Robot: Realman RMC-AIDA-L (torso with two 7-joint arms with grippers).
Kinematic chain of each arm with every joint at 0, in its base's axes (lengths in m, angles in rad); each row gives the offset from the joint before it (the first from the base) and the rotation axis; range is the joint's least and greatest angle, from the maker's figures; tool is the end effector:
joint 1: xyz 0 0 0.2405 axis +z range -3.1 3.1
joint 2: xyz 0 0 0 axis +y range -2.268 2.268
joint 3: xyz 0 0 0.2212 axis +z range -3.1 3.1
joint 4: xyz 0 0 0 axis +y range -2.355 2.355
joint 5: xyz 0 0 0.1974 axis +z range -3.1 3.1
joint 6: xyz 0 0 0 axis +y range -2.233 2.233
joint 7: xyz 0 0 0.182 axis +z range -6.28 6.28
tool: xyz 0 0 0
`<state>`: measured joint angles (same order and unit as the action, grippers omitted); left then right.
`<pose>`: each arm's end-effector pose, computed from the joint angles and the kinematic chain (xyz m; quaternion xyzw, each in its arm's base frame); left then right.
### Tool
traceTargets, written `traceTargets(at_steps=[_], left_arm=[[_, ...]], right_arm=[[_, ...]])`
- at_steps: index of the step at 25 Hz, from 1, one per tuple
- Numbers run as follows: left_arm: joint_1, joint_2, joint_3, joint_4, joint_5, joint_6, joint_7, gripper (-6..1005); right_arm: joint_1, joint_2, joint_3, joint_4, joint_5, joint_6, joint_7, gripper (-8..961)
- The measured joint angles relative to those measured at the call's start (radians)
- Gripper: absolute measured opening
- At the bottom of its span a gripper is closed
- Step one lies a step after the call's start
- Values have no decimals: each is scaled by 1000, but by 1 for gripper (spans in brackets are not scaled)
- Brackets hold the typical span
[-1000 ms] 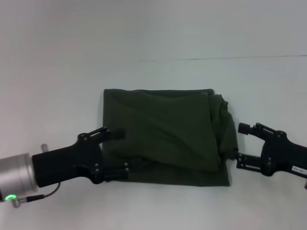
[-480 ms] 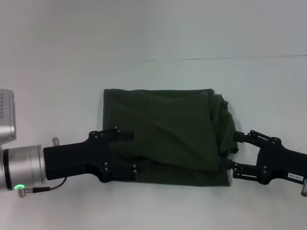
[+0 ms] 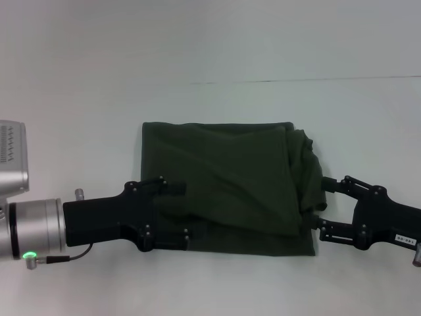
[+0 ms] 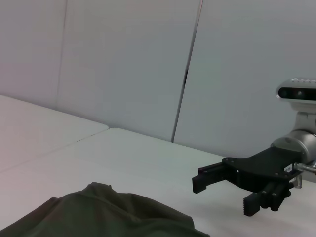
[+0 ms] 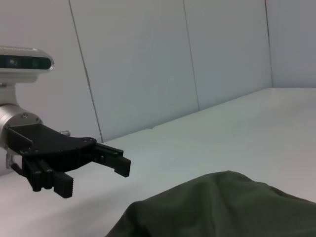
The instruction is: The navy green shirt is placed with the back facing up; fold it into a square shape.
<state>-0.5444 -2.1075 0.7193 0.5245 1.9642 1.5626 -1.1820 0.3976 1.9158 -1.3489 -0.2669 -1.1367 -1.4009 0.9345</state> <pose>-0.2005 0.2994 -0.0483 -0.9448 -0.1603 -0.2684 0.0983 0.2612 0.2892 -0.0239 -0.9124 0.2026 0.2871 0.2099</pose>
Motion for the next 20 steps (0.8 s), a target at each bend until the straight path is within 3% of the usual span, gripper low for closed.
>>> traceTargets(at_steps=[20], left_arm=[[3, 0, 2, 0, 3, -13, 3, 946]], right_arm=[[11, 0, -3, -2, -2, 0, 7, 940]])
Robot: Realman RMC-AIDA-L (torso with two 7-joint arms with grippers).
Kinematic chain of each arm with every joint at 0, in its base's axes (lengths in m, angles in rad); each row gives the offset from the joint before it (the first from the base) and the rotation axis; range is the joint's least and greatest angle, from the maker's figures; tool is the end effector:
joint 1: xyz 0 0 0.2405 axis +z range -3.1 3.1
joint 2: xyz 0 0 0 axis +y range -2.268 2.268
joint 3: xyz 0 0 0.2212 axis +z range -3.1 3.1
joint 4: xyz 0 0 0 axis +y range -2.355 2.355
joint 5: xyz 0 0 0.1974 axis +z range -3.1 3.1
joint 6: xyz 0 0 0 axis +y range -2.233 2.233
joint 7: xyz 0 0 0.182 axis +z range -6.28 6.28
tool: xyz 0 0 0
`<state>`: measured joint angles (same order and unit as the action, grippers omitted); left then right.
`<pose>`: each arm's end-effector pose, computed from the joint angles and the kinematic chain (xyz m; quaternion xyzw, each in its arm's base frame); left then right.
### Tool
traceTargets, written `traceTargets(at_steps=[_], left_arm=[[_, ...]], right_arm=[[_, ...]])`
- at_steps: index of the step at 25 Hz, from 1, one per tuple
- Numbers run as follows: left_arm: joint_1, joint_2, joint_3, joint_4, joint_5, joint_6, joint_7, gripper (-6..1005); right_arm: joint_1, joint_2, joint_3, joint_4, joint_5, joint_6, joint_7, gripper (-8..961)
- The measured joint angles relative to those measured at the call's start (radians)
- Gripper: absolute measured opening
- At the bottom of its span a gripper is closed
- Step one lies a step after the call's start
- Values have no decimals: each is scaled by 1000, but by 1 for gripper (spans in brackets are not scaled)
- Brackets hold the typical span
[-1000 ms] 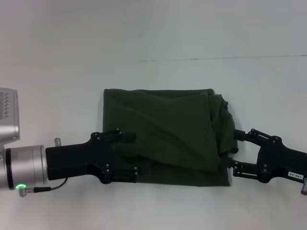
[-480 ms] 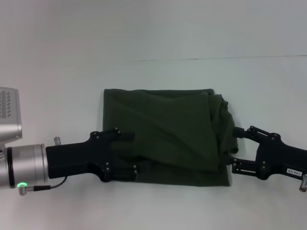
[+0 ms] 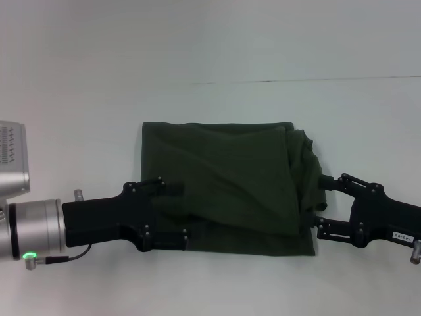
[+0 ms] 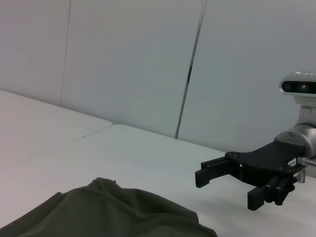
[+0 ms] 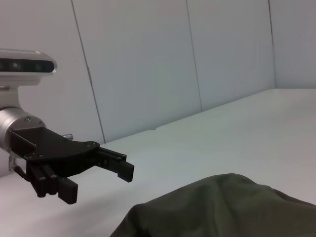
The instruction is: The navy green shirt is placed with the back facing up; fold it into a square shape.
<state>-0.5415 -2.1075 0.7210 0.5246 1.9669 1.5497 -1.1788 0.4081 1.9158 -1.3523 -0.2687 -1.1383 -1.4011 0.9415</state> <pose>-0.2031 0.3001 -0.0490 -0.9455 -0.1617 -0.2633 0.1031 0.2579 0.2915 -0.0244 -0.9138 0.1997 0.2879 0.2055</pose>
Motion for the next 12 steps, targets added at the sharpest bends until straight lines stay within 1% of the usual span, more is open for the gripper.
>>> traceTargets(at_steps=[12], left_arm=[[2, 0, 0, 0, 1, 4, 3, 946]], right_arm=[[0, 0, -4, 0, 0, -4, 2, 940]])
